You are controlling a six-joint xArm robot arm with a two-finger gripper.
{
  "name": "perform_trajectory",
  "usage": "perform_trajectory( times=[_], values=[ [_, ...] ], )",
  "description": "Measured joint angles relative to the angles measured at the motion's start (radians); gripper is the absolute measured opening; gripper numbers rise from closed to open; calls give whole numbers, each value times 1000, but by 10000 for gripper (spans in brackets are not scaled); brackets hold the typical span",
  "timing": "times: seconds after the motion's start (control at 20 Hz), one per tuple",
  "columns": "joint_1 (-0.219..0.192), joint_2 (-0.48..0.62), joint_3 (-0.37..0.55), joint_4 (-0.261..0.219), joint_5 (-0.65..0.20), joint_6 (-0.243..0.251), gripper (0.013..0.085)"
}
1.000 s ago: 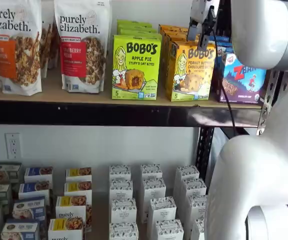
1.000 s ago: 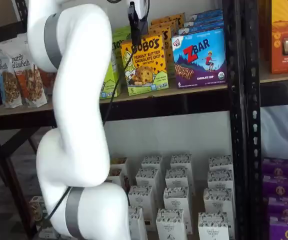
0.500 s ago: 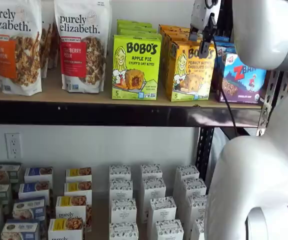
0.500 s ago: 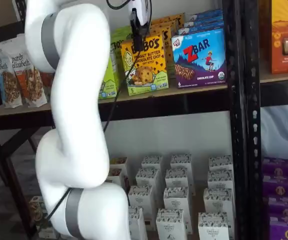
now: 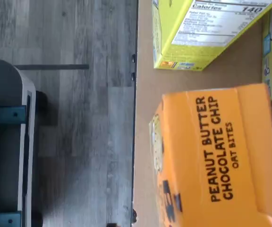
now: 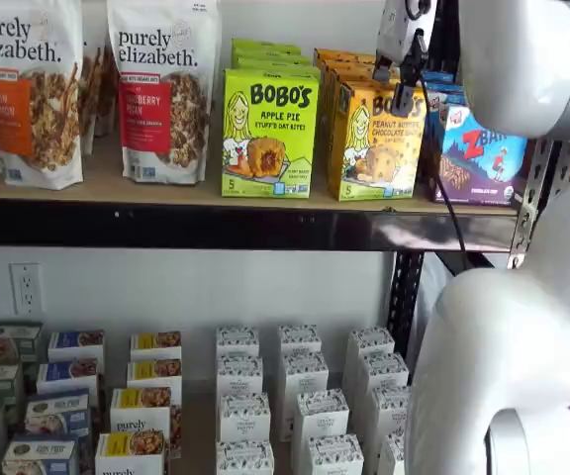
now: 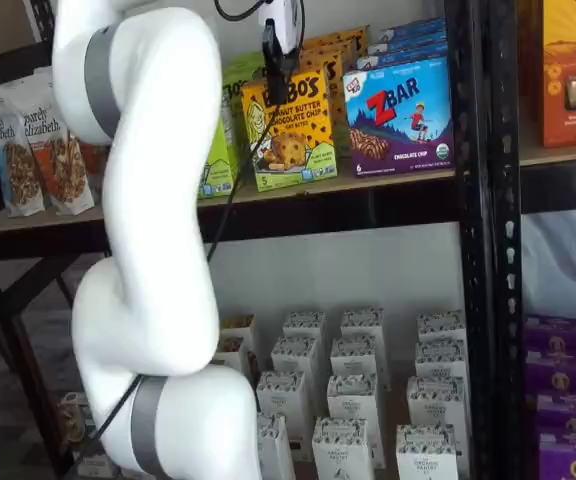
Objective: Pick up the orange box on the top shelf, the fifth box from the left
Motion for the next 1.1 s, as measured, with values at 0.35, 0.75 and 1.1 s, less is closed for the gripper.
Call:
perform_trajectory(
  times=[0.35, 0.75, 1.1],
  values=[
    [2, 6, 8, -12, -12, -2, 850],
    [-4, 26, -10, -4, -6, -6, 850],
    [-4, 30, -14, -7, -4, -7, 690]
  ],
)
